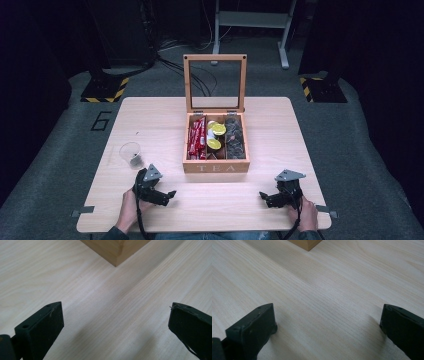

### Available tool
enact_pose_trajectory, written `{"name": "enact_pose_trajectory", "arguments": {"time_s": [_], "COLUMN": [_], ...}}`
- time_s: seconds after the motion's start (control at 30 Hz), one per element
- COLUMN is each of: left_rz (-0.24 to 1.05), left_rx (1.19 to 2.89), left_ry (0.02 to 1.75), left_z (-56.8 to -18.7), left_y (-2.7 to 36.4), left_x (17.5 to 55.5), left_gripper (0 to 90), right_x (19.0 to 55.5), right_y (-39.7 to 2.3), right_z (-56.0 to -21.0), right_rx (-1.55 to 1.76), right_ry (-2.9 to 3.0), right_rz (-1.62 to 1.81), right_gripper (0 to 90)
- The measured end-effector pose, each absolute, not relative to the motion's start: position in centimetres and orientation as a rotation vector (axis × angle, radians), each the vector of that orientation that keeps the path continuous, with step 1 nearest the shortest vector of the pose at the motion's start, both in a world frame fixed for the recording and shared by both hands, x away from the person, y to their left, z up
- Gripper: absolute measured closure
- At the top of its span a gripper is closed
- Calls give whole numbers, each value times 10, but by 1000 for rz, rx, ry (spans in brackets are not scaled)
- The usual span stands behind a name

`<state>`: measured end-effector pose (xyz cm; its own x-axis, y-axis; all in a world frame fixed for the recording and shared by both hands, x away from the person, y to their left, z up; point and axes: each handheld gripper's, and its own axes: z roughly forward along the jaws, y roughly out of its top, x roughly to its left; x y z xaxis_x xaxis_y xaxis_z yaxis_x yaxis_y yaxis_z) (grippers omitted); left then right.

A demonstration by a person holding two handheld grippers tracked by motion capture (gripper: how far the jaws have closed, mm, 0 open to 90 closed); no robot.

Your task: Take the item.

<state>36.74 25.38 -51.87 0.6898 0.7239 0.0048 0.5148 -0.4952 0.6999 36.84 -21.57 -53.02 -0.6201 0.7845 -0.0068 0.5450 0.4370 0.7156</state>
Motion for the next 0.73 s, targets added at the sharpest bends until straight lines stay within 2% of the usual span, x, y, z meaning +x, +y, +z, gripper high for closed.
{"name": "enact_pose_trajectory", "arguments": {"time_s": [0.2, 0.73], "left_rz": [411, 416], "left_rx": [2188, 2184], "left_ry": [943, 948], "left_z": [-531, -531], "left_y": [247, 245], "left_x": [367, 368], "left_gripper": [0, 0], "right_x": [368, 368], "right_y": [-216, -215], "right_z": [-530, -530], "right_rx": [1137, 1145], "right_ry": [2356, 2353], "right_rz": [988, 992], "right_gripper": [0, 0]}}
